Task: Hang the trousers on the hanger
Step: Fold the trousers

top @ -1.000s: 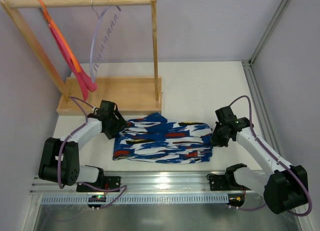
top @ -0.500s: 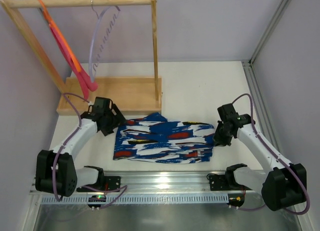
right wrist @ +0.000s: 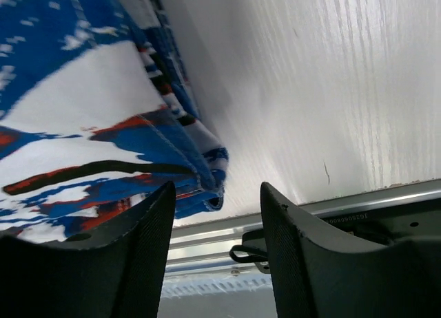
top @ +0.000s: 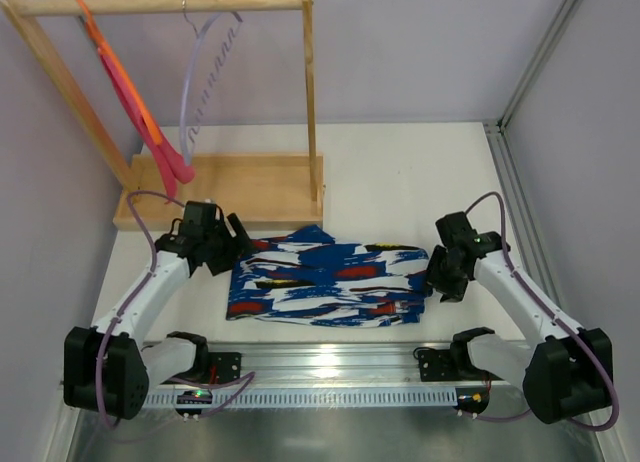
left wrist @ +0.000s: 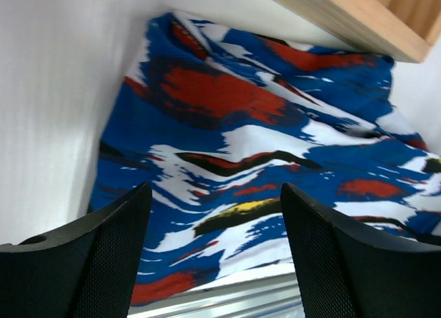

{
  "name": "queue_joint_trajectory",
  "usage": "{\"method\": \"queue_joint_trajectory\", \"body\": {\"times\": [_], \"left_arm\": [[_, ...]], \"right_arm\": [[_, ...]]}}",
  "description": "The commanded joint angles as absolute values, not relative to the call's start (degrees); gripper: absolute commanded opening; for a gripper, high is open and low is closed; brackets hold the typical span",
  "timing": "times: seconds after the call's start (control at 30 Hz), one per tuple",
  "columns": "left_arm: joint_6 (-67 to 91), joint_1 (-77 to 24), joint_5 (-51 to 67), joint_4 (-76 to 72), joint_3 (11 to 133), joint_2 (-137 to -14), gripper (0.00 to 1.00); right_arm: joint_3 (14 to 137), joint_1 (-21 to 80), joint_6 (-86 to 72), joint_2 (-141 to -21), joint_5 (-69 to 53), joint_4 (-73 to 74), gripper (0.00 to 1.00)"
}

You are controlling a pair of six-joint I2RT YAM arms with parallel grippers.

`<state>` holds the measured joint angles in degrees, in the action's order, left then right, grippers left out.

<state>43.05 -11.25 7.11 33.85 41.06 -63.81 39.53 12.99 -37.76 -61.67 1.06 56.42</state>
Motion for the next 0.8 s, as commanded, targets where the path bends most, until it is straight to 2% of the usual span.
{"method": "queue_joint_trajectory", "body": {"times": [0.0,0.07,0.17,0.27,0.3,0.33,0.4,0.47,0.5,0.67,0.77], "left_arm": [[43.41,-11.42,17.31,28.9,43.5,-64.68,0.75],[43.77,-11.43,15.91,31.1,44.65,-64.16,0.74],[42.98,-12.04,15.2,33.13,45.0,-63.55,0.7],[42.8,-12.57,20.89,29.81,43.08,-65.03,0.56],[43.41,-12.48,21.09,28.32,42.28,-66.69,0.49],[43.85,-12.57,20.83,26.04,41.49,-67.84,0.38],[45.17,-12.48,19.44,23.91,39.73,-71.52,0.28],[44.91,-12.57,16.1,24.52,40.25,-74.08,0.25],[44.91,-12.39,9.99,25.57,40.78,-75.57,0.23],[45.61,-9.93,2.73,29.71,41.66,-82.79,0.25],[45.88,-9.93,6.22,29.36,41.75,-81.83,0.39]], "right_arm": [[46.83,12.74,-33.16,-59.85,1.67,56.0,0.57],[50.18,12.57,-30.51,-60.38,0.79,54.07,0.69],[53.51,11.69,-25.85,-64.15,-5.08,48.79,0.7],[55.9,11.69,-23.56,-67.58,-12.28,43.44,0.67],[55.38,11.86,-23.47,-68.02,-20.92,37.41,0.66],[54.33,11.78,-24.6,-69.25,-25.44,33.44,0.66],[49.68,11.86,-26.53,-71.27,-31.79,23.61,0.66],[44.58,11.69,-27.33,-74.87,-30.51,17.88,0.66],[42.82,11.78,-27.51,-75.93,-29.19,16.45,0.66],[39.99,10.28,-25.23,-83.57,-18.12,15.11,0.66],[41.31,10.28,-24.52,-81.14,-14.86,17.65,0.66]]}}
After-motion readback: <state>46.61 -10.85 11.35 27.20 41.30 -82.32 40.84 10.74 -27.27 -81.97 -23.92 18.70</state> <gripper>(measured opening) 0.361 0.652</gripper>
